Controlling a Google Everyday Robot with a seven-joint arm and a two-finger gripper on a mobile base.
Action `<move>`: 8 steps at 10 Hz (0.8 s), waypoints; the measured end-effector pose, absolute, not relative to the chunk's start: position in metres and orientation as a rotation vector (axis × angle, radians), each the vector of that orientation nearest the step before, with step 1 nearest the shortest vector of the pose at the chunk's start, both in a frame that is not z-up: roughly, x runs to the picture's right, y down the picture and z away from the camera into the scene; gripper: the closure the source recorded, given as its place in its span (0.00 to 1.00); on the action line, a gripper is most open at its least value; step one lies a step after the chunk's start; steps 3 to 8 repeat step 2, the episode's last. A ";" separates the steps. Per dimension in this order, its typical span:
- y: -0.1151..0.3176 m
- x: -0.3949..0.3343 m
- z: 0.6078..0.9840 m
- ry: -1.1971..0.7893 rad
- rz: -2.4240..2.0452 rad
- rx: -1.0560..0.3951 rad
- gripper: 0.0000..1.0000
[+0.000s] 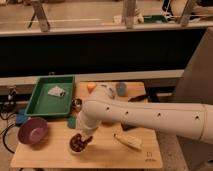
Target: Place grapes in paper cup
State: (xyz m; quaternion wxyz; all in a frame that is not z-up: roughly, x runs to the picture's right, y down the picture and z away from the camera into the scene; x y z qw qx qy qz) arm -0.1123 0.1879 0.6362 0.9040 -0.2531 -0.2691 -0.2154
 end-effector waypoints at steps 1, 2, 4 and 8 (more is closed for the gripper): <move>0.185 -0.116 0.631 -0.560 -0.451 -0.512 0.20; 0.182 -0.121 0.625 -0.563 -0.458 -0.495 0.20; 0.182 -0.121 0.625 -0.563 -0.458 -0.495 0.20; 0.182 -0.121 0.625 -0.563 -0.458 -0.495 0.20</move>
